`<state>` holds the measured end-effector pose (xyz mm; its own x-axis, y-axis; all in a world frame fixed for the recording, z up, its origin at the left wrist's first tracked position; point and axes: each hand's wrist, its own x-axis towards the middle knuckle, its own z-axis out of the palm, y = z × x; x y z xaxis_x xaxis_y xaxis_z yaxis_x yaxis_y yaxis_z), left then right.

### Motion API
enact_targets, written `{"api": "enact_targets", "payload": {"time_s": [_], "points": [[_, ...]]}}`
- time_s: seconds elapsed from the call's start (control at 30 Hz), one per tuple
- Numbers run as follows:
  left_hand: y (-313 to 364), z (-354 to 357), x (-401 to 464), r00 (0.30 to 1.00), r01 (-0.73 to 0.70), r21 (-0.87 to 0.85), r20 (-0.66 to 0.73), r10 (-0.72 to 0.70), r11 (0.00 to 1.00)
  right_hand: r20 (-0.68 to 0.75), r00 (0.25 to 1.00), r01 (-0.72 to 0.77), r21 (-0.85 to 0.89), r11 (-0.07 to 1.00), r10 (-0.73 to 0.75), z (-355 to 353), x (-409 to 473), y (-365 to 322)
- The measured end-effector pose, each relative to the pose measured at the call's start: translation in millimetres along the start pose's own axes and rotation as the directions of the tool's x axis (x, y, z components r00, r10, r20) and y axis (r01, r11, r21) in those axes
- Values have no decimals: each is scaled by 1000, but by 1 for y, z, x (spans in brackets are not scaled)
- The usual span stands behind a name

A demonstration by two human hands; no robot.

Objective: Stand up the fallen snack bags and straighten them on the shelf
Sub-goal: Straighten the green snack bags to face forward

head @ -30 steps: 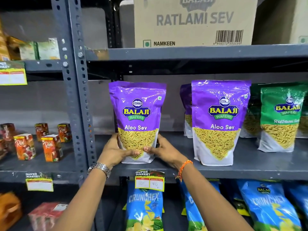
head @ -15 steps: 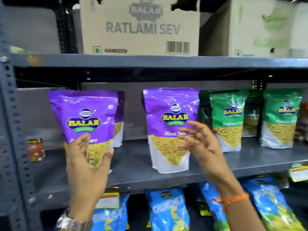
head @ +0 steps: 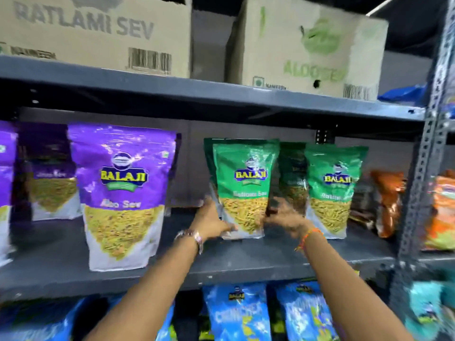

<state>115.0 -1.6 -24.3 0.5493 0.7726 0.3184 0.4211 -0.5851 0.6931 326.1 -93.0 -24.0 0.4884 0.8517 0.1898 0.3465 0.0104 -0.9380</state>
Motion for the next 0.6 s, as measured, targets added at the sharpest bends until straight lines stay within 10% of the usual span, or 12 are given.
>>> {"api": "enact_targets", "payload": {"time_s": [0.6], "points": [[-19,20,-27,999,14,-360,37,0,933,103,967,229,64,971,-235,13,-36,47]]}}
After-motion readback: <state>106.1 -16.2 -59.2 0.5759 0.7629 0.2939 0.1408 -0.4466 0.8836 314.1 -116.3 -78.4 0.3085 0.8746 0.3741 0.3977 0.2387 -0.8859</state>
